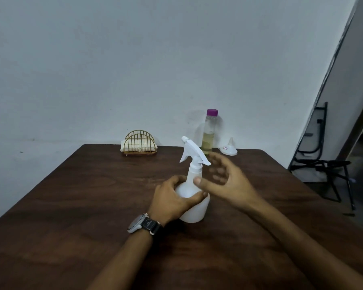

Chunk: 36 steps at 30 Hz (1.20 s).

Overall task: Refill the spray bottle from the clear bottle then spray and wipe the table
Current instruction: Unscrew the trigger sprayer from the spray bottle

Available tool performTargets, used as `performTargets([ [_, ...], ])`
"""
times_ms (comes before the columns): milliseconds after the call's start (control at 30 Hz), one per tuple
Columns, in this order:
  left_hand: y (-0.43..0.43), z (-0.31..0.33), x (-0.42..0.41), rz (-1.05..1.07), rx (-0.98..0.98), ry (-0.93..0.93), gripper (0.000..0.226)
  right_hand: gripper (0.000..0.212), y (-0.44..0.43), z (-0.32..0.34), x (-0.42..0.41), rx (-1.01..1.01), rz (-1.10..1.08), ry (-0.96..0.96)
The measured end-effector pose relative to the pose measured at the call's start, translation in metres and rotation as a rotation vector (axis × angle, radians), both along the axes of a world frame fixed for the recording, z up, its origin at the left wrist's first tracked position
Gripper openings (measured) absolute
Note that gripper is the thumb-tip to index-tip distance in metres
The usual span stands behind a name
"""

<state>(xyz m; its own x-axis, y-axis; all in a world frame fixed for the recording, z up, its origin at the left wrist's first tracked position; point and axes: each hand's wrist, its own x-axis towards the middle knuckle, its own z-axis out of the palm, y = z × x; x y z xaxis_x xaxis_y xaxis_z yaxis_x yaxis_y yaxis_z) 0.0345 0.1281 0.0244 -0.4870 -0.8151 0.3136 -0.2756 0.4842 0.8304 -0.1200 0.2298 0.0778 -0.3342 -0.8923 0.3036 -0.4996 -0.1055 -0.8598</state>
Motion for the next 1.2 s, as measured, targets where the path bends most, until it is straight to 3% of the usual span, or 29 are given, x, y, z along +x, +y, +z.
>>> performTargets([
  [133, 0.004, 0.001, 0.000, 0.001, 0.067, -0.008, 0.067, 0.078, -0.006, 0.024, 0.019, -0.122, -0.119, -0.010],
  [533, 0.003, 0.004, 0.003, -0.023, 0.137, 0.001, 0.066, 0.067, -0.016, 0.029, 0.030, -0.063, -0.250, 0.172],
  [800, 0.000, 0.001, 0.000, -0.031, 0.156, 0.019, 0.070, 0.046, -0.022, 0.033, 0.030, 0.022, -0.214, 0.298],
  [967, 0.003, 0.002, 0.001, -0.038, 0.144, 0.025, 0.071, 0.057, -0.019, 0.035, 0.027, 0.033, -0.143, 0.236],
  [1133, 0.005, 0.001, 0.002, -0.039, 0.144, 0.030, 0.073, 0.100, -0.014, 0.034, 0.021, 0.075, -0.124, 0.161],
  [1200, 0.004, -0.001, 0.001, -0.033, 0.145, 0.031, 0.076, 0.105, -0.014, 0.033, 0.024, 0.039, -0.162, 0.177],
])
